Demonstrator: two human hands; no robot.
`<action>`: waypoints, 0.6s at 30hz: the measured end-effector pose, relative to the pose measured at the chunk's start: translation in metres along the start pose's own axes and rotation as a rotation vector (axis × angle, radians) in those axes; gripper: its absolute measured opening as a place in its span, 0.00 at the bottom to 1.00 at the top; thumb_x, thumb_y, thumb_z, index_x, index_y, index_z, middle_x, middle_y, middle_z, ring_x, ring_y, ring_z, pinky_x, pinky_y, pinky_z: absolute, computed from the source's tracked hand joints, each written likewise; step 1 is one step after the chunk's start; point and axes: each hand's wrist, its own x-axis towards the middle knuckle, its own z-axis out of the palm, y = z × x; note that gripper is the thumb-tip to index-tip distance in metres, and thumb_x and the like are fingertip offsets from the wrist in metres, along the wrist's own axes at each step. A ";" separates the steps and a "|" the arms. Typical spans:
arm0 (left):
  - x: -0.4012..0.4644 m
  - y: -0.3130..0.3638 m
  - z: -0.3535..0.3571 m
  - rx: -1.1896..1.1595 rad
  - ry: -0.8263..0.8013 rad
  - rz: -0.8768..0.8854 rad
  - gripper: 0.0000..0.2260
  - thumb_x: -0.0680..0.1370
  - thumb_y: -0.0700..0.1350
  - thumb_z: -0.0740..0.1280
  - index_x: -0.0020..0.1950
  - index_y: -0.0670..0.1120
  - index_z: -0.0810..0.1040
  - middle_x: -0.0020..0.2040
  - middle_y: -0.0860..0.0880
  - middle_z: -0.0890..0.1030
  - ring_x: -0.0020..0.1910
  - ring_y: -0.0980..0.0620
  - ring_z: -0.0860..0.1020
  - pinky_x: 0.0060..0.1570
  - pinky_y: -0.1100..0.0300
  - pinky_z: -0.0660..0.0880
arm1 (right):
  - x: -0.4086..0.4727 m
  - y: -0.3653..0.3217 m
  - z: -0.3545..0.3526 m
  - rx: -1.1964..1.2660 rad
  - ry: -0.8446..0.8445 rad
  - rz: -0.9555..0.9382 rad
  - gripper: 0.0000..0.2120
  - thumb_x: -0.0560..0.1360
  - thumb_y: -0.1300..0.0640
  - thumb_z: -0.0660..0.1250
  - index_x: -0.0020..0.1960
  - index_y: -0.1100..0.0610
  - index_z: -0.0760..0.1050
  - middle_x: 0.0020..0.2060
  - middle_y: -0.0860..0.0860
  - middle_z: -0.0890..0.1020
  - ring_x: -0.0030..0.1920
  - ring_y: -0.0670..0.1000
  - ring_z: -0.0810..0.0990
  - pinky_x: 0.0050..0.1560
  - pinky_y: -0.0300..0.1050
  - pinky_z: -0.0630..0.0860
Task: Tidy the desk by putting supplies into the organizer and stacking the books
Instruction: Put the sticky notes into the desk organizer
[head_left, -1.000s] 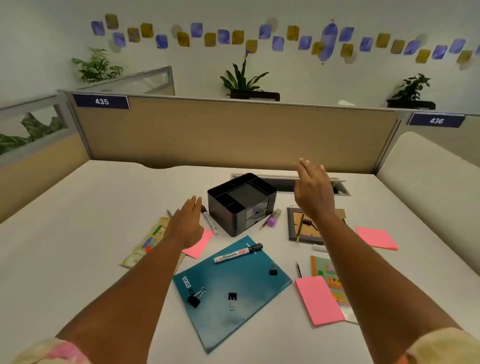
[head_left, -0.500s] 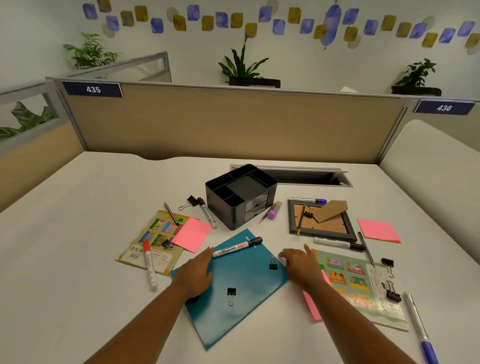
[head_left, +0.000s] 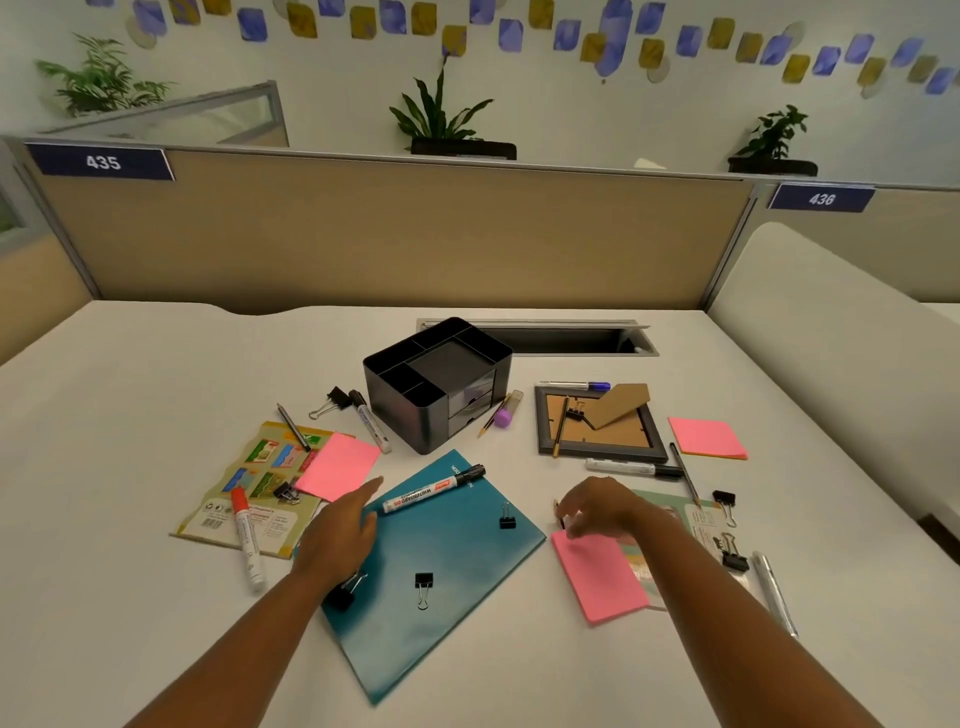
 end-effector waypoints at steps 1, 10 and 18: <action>0.001 -0.001 0.000 -0.011 0.001 -0.010 0.21 0.79 0.41 0.60 0.72 0.47 0.65 0.70 0.44 0.71 0.67 0.44 0.71 0.64 0.52 0.71 | -0.004 0.002 -0.002 0.034 -0.032 0.028 0.21 0.69 0.56 0.72 0.61 0.53 0.74 0.61 0.52 0.76 0.60 0.52 0.73 0.61 0.47 0.70; 0.008 -0.002 0.001 -0.077 0.148 -0.052 0.19 0.78 0.38 0.63 0.68 0.42 0.70 0.67 0.41 0.73 0.66 0.41 0.71 0.62 0.49 0.71 | -0.013 0.013 0.014 0.113 0.098 0.262 0.30 0.61 0.53 0.78 0.59 0.54 0.69 0.60 0.53 0.73 0.58 0.53 0.71 0.58 0.44 0.69; 0.015 -0.007 -0.008 -0.077 0.237 -0.118 0.18 0.77 0.37 0.62 0.67 0.41 0.70 0.66 0.39 0.74 0.65 0.40 0.71 0.57 0.46 0.73 | -0.006 0.012 0.011 0.175 0.044 0.258 0.17 0.64 0.59 0.76 0.48 0.53 0.73 0.57 0.53 0.76 0.51 0.49 0.70 0.53 0.40 0.67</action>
